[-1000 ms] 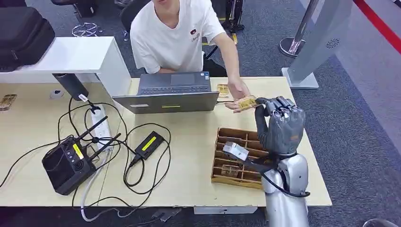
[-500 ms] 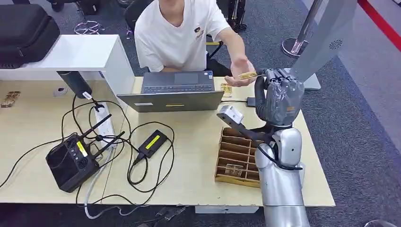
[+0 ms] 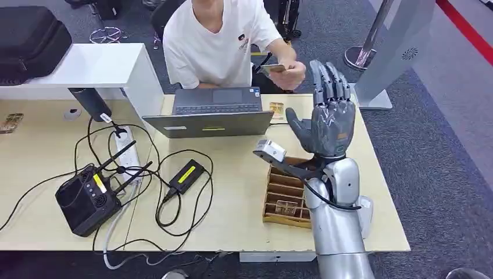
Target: Pass the card to the sensor for recognition and then transmit it.
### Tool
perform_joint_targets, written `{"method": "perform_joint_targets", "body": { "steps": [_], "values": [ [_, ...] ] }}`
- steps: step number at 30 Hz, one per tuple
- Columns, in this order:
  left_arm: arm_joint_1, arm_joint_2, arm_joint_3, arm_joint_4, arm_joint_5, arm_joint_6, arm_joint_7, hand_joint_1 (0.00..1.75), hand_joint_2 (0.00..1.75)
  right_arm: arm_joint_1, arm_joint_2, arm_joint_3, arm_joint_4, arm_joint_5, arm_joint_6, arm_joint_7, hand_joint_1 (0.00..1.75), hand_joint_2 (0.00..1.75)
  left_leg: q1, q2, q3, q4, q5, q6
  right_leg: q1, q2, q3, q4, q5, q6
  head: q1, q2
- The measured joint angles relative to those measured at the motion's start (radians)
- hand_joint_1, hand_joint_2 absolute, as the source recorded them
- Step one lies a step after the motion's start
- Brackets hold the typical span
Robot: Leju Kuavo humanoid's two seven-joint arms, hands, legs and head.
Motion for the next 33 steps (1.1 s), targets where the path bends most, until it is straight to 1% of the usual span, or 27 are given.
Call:
{"method": "perform_joint_targets", "body": {
  "steps": [3,8,11,14,17,19,21,26,27,28,30,31,32,33],
  "values": [
    [-0.011,0.0,0.01,0.017,0.002,0.0,0.003,0.0,1.75,0.0,0.005,0.003,0.006,0.0,0.0,0.0,0.0,1.75,0.001,0.0,0.0,0.0,0.001,-0.002,0.002,0.0,-0.001,0.001,0.001,-0.002,0.0,0.0],
    [-0.015,-0.001,0.013,0.024,0.002,0.0,0.003,0.0,1.75,0.0,0.005,0.005,0.01,0.0,0.0,0.0,0.0,1.75,0.002,0.0,0.0,0.0,0.001,-0.002,0.003,0.0,-0.001,0.001,0.002,-0.003,0.0,0.0],
    [-0.024,-0.003,0.015,0.041,0.003,0.005,0.004,0.0,1.75,0.0,0.006,0.009,0.013,-0.006,0.0,0.0,0.0,1.75,0.002,0.0,0.0,0.0,0.003,-0.005,0.004,0.001,-0.002,0.002,0.002,-0.004,0.0,0.0],
    [-0.028,-0.004,0.02,0.048,0.005,0.01,0.004,0.0,1.75,0.001,0.006,0.009,0.013,-0.031,0.0,-0.015,0.0,1.75,0.003,0.0,0.0,-0.001,0.003,-0.005,0.004,0.001,-0.002,0.002,0.002,-0.004,0.0,0.0],
    [-0.028,-0.005,0.032,0.052,0.006,0.011,-0.005,0.0,1.75,0.013,0.006,0.005,0.006,-0.054,0.0,-0.051,0.0,1.75,0.003,0.001,0.0,-0.001,0.003,-0.005,0.004,0.002,-0.002,0.002,0.002,-0.004,0.0,0.0],
    [-0.028,-0.005,0.039,0.055,0.007,0.011,-0.013,0.0,1.75,0.024,0.005,-0.014,0.0,-0.056,0.0,-0.085,0.0,1.75,0.003,0.002,0.0,-0.001,0.003,-0.005,0.004,0.003,-0.003,0.002,0.002,-0.004,0.0,0.0],
    [-0.028,-0.004,0.05,0.056,0.007,0.012,-0.021,0.0,1.75,0.032,0.005,-0.05,0.0,-0.036,0.0,-0.101,0.0,1.75,0.003,0.003,0.0,-0.001,0.003,-0.005,0.004,0.003,-0.003,0.002,0.002,-0.004,0.0,0.0],
    [-0.027,-0.002,0.065,0.057,0.007,0.012,-0.027,0.0,1.75,0.044,0.005,-0.098,-0.002,-0.028,0.0,-0.108,0.0,1.75,0.003,0.005,0.0,-0.001,0.002,-0.006,0.004,0.005,-0.004,0.002,0.002,-0.005,0.0,0.0],
    [-0.027,-0.002,0.066,0.057,0.007,0.013,-0.027,0.0,1.75,0.044,0.005,-0.104,-0.002,-0.022,0.0,-0.105,0.0,1.75,0.003,0.005,0.0,-0.001,0.002,-0.006,0.005,0.005,-0.004,0.002,0.002,-0.005,0.0,0.0],
    [-0.027,-0.001,0.068,0.058,0.008,0.013,-0.027,0.0,1.75,0.044,0.003,-0.114,-0.001,-0.004,0.0,-0.087,0.0,1.75,0.003,0.005,0.0,-0.001,0.002,-0.006,0.005,0.005,-0.004,0.002,0.002,-0.005,0.0,0.0],
    [-0.027,0.002,0.085,0.061,0.023,0.013,-0.021,0.0,1.75,0.041,-0.017,-0.132,0.005,0.03,0.0,-0.035,0.0,1.75,0.003,0.005,0.0,-0.001,0.002,-0.006,0.005,0.005,-0.004,0.002,0.002,-0.005,0.0,0.0],
    [-0.028,0.005,0.094,0.062,0.027,0.013,-0.019,0.0,1.75,0.039,-0.035,-0.138,0.009,0.051,0.0,0.006,0.0,1.75,0.003,0.005,0.0,-0.001,0.002,-0.006,0.005,0.005,-0.004,0.002,0.002,-0.005,0.0,0.0],
    [-0.029,0.011,0.105,0.063,0.028,0.011,-0.019,0.0,1.75,0.032,-0.062,-0.142,0.02,0.076,0.0,0.063,0.0,1.75,0.003,0.005,0.0,-0.001,0.002,-0.006,0.005,0.005,-0.003,0.002,0.002,-0.005,0.0,0.0],
    [-0.029,0.014,0.116,0.063,0.03,0.011,-0.018,0.0,1.75,0.027,-0.088,-0.146,0.032,0.091,0.0,0.105,0.0,1.75,0.003,0.005,0.0,-0.001,0.002,-0.006,0.005,0.005,-0.003,0.002,0.002,-0.005,0.0,0.0]
  ]
}}
